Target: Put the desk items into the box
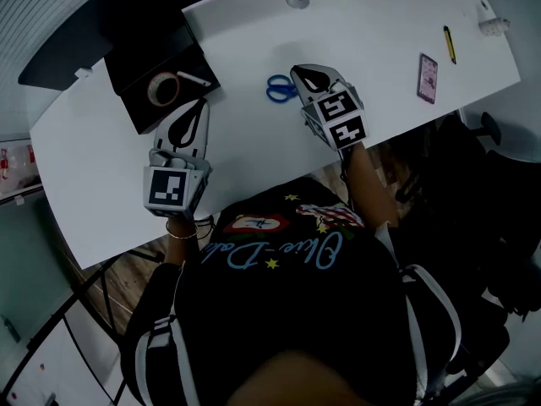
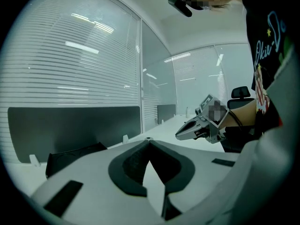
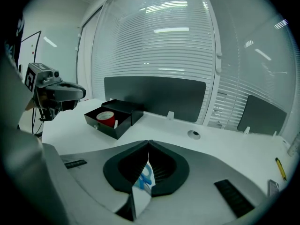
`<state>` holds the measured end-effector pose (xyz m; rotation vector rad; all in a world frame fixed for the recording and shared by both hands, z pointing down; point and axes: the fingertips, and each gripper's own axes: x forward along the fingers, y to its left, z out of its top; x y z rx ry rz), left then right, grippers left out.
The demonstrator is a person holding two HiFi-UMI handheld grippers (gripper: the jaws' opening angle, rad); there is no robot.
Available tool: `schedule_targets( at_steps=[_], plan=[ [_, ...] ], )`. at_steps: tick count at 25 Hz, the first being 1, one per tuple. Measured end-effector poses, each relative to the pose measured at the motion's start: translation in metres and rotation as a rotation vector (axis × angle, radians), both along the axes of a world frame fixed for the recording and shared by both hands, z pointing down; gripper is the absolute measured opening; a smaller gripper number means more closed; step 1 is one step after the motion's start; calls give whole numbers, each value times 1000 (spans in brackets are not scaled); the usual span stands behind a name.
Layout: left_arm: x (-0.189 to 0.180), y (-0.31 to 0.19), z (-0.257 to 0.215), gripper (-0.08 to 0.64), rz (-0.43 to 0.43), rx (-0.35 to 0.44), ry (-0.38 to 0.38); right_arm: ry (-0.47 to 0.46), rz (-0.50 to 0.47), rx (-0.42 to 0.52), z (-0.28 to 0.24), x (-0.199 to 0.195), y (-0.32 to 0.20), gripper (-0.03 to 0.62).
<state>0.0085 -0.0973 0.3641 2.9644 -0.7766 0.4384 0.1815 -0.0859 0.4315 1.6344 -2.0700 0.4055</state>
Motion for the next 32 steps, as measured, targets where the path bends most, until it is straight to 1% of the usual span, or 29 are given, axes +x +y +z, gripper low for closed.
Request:
schedule_targets(
  at_steps=[5,17,23,28,32],
  plan=[
    [23,5,-1,0,34,-6,14,-9,9,5,-2,12,10,6],
    [82,18,2,0,120,-4,17,-24,37,3,-4,47,34,7],
    [106,23,7,0,145,-15,13,-25,39,-6,0,62,41,8],
    [122,24,10,0,150,-22,14,-31,27,-18,6,70,43,8],
    [150,18,24,0,158,-35,3,-42,20,-34,21,94,37,8]
  ],
)
